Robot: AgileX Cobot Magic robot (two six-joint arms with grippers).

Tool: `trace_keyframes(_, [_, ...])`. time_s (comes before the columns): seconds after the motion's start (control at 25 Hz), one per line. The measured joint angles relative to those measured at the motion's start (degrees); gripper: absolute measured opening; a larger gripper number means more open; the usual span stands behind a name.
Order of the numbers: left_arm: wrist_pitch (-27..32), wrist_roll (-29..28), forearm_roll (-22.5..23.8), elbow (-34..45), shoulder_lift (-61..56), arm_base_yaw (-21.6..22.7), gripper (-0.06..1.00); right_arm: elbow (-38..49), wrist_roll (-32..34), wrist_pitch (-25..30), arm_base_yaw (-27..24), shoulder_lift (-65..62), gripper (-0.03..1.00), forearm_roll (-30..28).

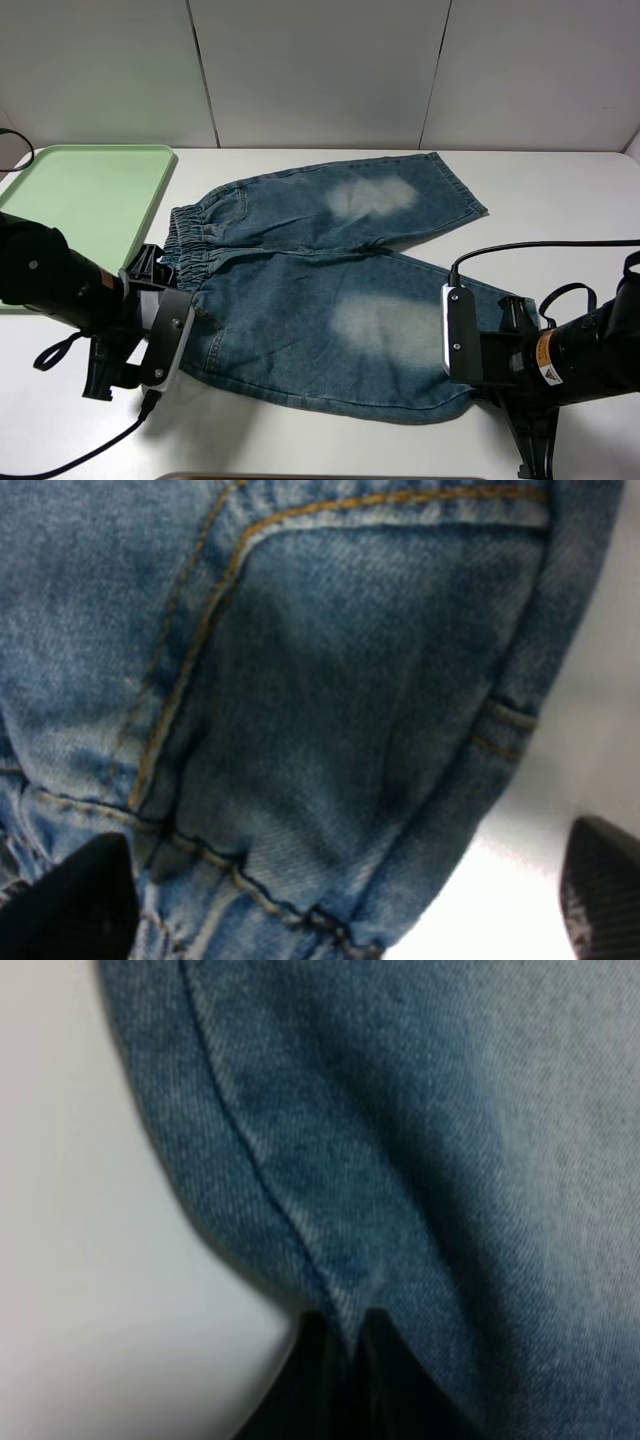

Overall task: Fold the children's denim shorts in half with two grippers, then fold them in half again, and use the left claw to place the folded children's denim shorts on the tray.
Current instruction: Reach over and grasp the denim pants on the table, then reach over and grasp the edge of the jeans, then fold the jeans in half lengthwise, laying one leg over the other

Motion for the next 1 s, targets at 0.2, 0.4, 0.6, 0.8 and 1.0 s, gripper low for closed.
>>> trace_keyframes(0.2, [-1.77,-1.41,-0.62,0.0,0.3,1.36,0.74,0.0,0.0,0.0,0.0,0.0,-0.01,0.04])
trace_keyframes(0.4, [-2.32,-3.28,-1.99,0.0,0.6,4.92,0.73,0.0,0.0,0.0,0.0,0.0,-0.01,0.04])
trace_keyframes(0.6, [-1.83,-3.5,-2.11,0.0,0.74,5.44,0.62,0.0,0.02,0.0,0.0,0.0,-0.01,0.04])
trace_keyframes(0.8, [-0.64,-3.43,-1.93,0.0,0.82,5.44,0.44,0.0,0.02,0.0,0.0,0.0,-0.01,0.04])
trace_keyframes(1.0, [-0.04,-3.43,-1.86,0.0,0.89,5.44,0.28,0.0,0.02,0.0,0.0,0.0,-0.01,0.04])
